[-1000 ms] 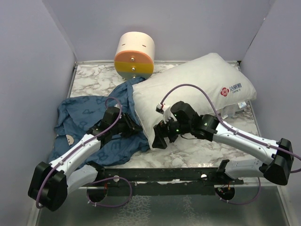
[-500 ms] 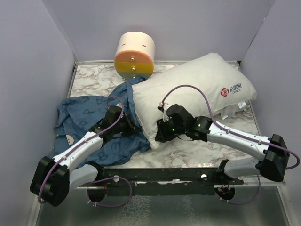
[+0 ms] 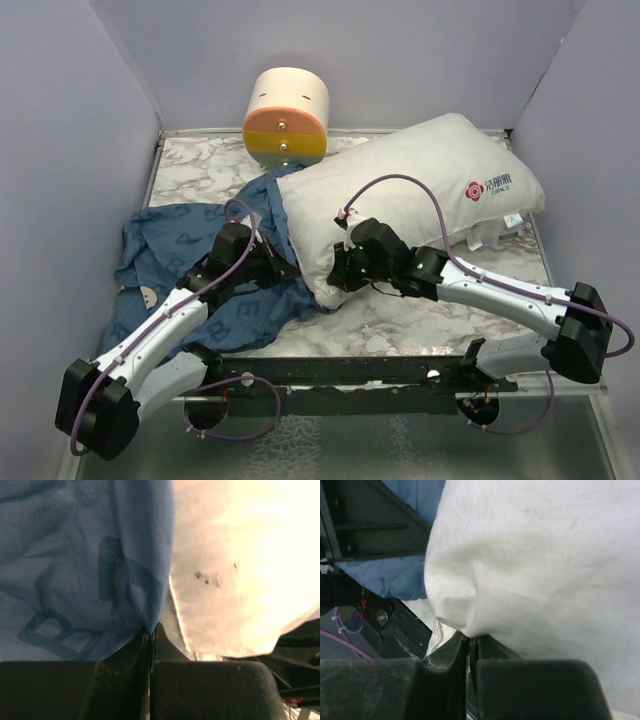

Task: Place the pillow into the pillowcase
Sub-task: Stuff the pillow into the pillowcase.

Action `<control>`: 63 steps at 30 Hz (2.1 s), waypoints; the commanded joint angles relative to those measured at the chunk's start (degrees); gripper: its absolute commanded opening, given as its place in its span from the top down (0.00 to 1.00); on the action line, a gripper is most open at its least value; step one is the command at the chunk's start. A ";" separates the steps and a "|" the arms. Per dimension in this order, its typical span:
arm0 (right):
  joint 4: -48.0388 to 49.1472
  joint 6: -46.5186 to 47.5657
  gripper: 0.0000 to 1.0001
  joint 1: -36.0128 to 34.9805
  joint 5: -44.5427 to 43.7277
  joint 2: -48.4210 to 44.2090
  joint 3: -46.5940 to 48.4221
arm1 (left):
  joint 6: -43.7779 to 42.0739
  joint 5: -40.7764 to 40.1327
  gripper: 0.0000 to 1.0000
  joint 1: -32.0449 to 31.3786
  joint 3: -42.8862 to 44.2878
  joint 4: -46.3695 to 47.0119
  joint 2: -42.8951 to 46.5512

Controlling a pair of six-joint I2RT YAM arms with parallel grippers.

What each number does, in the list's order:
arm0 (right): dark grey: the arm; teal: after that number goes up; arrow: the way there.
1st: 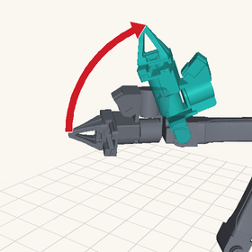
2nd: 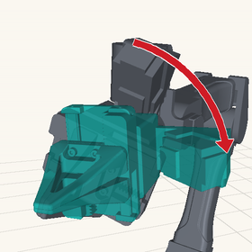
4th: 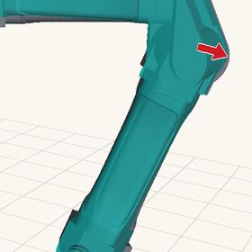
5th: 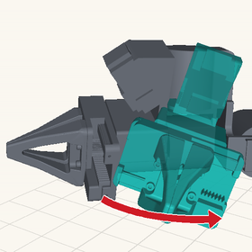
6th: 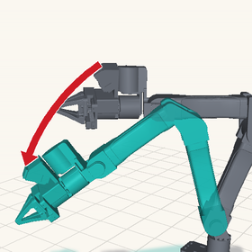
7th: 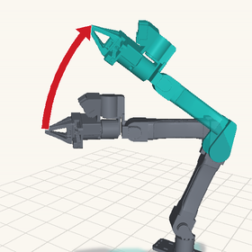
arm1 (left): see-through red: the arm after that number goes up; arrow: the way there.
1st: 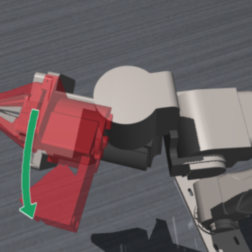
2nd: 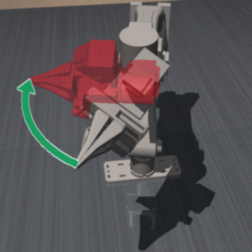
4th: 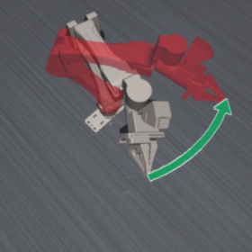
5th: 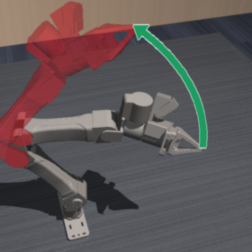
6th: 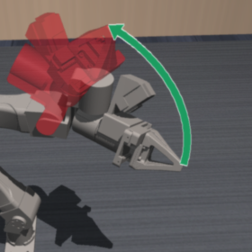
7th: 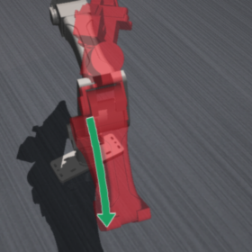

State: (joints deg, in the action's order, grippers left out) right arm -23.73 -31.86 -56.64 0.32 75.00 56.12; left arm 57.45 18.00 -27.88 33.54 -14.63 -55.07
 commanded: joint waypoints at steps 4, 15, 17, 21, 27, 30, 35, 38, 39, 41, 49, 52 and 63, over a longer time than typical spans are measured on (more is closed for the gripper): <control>9.91 2.52 0.99 0.13 -5.50 2.87 5.08 | -2.23 8.00 1.00 -0.33 2.24 -1.71 3.74; 17.18 1.66 0.99 2.10 -5.23 11.13 8.53 | -1.82 14.06 1.00 -0.33 6.74 0.12 4.84; 18.66 0.17 0.99 3.13 -5.40 11.63 7.36 | -1.48 15.35 1.00 -0.33 8.30 0.22 4.76; 20.50 -1.13 0.99 4.61 -5.17 12.65 5.80 | -1.58 17.73 1.00 -0.33 12.25 -1.23 4.41; 30.25 -7.10 0.99 5.72 -0.22 12.79 1.27 | -0.98 21.47 1.00 -0.33 16.14 -0.54 0.75; 36.09 -8.81 0.99 7.06 1.70 10.38 -1.22 | -4.53 20.96 1.00 -0.33 15.98 -6.75 0.08; 42.54 -10.25 0.99 7.94 2.06 7.51 -3.82 | -4.60 19.64 1.00 -0.34 9.87 -9.36 1.77; 45.87 -13.72 0.99 7.94 3.89 10.02 -3.94 | 1.41 21.64 1.00 -0.49 6.43 -2.03 3.05; 47.04 -14.82 0.99 7.95 4.52 10.97 -3.93 | 1.58 22.02 1.00 -0.49 6.36 -1.20 3.08; 48.70 -16.37 0.99 7.95 5.19 12.38 -3.43 | -0.74 22.60 1.00 -0.47 7.49 -3.56 2.14; 53.12 -20.20 0.99 7.66 13.37 18.85 -4.48 | 2.63 22.87 1.00 -0.60 11.41 4.31 -2.05; 54.58 -19.64 0.99 7.42 16.32 16.99 -10.77 | 0.96 18.59 1.00 -0.47 16.29 2.07 -2.71; 57.72 -9.60 0.74 7.42 31.53 10.28 -18.52 | -3.32 12.77 0.52 1.31 10.84 -5.18 -4.57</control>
State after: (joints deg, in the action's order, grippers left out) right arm 35.68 -47.53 -48.88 24.08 88.07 37.78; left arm 57.74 33.52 -27.42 45.21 -15.88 -58.83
